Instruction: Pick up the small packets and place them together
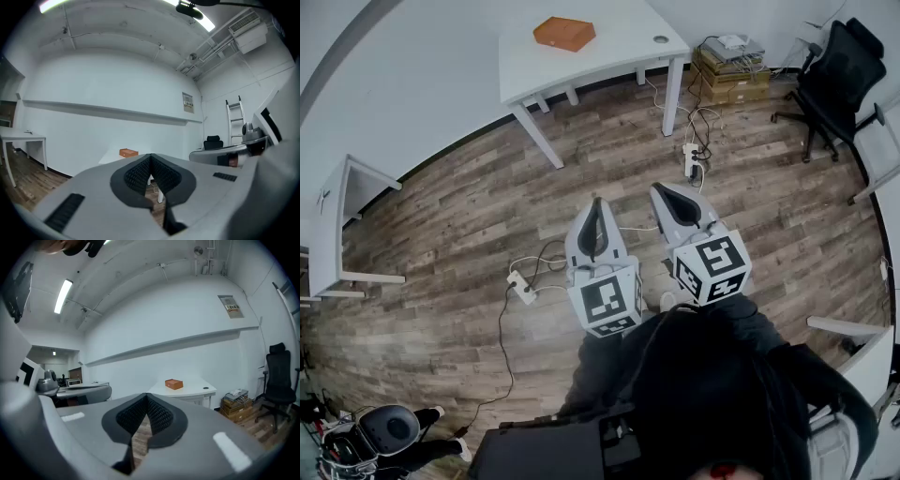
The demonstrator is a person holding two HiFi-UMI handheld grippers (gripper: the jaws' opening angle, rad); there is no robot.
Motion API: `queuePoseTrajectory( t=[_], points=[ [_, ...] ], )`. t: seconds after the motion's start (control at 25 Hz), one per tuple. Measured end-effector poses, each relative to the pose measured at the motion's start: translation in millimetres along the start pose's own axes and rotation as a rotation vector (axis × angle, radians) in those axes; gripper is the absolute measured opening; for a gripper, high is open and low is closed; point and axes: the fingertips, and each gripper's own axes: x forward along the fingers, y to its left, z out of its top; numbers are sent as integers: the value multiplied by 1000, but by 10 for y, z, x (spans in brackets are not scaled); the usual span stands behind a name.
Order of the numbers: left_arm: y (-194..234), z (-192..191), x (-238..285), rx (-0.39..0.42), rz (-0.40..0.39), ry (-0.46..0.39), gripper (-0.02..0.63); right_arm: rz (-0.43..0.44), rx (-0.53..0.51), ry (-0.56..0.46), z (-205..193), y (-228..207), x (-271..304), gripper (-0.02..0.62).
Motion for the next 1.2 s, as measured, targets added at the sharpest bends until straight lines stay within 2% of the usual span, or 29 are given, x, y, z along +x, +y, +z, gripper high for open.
queuePoseTrajectory(
  t=[0.44,0.72,0.84,1.08,1.2],
  points=[
    [37,-7,-59,1,7,-11,-3,7,4,-12,-21,47,-8,-5],
    [232,2,-120,9,44,-13,-3,15,29,-49,16,98,22,-5],
    [288,-78,-169,-7,36,1,-3,1,36,-61,2,104,12,-5],
    [372,-270,-116,-24,46,36,-3,-48,28,-74,-5,-35,98,-5],
    [433,-295,21,-24,67,34,-3,-40,34,-72,-35,-144,243,-5]
  ],
)
